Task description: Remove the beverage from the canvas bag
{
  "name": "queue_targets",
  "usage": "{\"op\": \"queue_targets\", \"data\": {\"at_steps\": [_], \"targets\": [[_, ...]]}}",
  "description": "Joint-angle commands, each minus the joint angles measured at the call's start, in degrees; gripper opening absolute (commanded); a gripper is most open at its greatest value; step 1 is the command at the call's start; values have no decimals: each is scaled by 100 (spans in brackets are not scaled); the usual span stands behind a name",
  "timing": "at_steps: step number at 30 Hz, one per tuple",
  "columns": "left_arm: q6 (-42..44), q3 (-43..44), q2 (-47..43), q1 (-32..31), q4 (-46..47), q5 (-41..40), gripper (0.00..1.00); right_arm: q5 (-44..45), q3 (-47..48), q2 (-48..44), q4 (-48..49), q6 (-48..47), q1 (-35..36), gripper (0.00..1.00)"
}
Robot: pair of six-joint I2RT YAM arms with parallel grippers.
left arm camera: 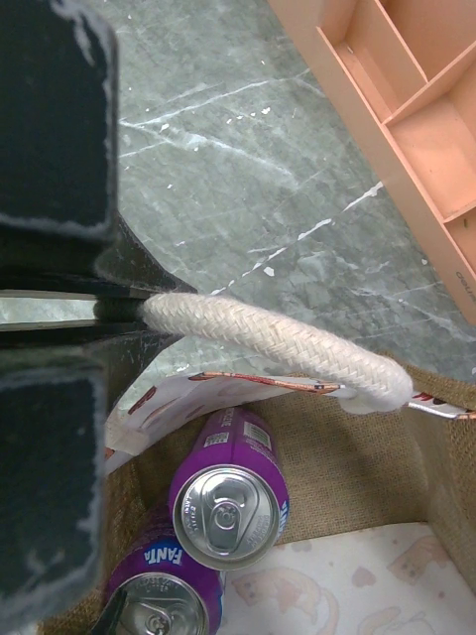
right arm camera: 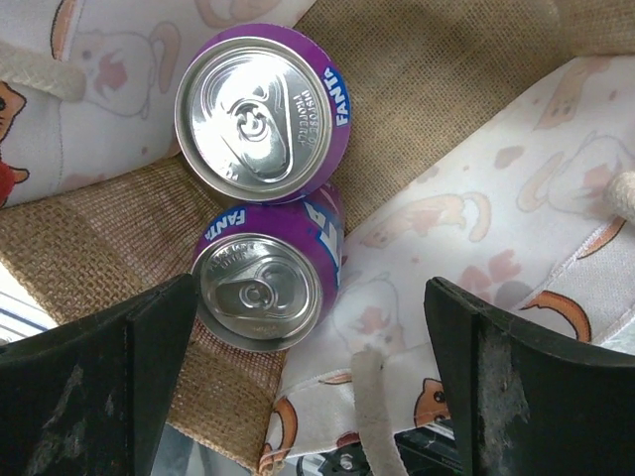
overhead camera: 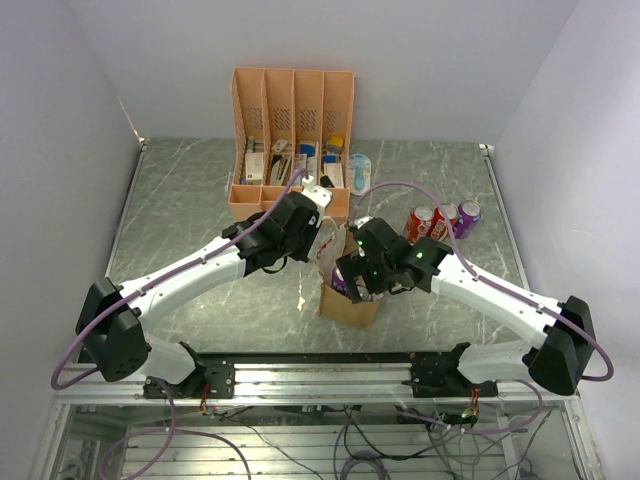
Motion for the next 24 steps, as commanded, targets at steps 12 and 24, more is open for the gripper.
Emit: {"op": "queue_targets", "data": {"at_steps": [12, 24], "targets": [[72, 157, -64, -11, -98, -23, 7, -203, -168, 797, -148, 139, 128, 90], [63, 157, -47, -13, -101, -12, 7, 189, -69, 363, -138, 326, 136, 88]]}}
